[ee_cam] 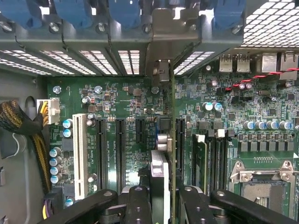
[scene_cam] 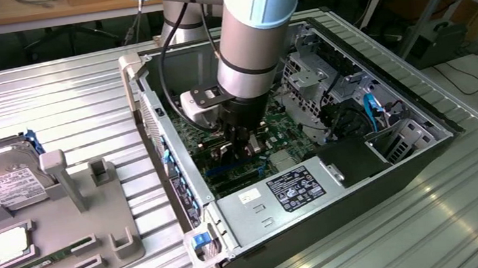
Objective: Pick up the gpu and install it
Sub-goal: 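Insert the gpu into the slot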
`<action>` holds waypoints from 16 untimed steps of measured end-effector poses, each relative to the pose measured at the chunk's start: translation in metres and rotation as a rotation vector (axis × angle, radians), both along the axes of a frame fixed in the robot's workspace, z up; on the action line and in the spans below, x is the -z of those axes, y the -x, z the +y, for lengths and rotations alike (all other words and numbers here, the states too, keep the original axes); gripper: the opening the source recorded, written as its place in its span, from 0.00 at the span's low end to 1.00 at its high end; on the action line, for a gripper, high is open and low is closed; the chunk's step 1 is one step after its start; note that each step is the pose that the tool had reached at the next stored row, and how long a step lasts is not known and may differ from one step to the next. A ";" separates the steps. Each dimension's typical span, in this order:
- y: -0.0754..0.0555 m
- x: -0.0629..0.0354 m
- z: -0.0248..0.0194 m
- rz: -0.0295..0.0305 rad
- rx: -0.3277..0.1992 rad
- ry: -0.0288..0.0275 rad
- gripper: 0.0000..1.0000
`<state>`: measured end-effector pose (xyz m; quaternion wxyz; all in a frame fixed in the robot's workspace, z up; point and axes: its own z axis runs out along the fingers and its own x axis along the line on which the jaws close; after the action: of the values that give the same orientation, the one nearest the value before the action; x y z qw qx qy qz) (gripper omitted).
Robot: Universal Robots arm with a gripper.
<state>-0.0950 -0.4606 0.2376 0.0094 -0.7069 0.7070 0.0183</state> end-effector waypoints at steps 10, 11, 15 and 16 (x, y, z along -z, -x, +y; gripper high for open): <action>0.003 0.0040 -0.0008 -0.0001 0.005 0.0004 0.28; 0.003 0.0049 -0.0007 -0.0003 0.005 -0.0005 0.28; 0.003 0.0061 -0.0006 -0.0007 0.006 -0.0017 0.28; 0.003 0.0061 -0.0007 -0.0007 0.006 -0.0021 0.28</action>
<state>-0.0984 -0.4613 0.2315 0.0104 -0.7049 0.7089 0.0188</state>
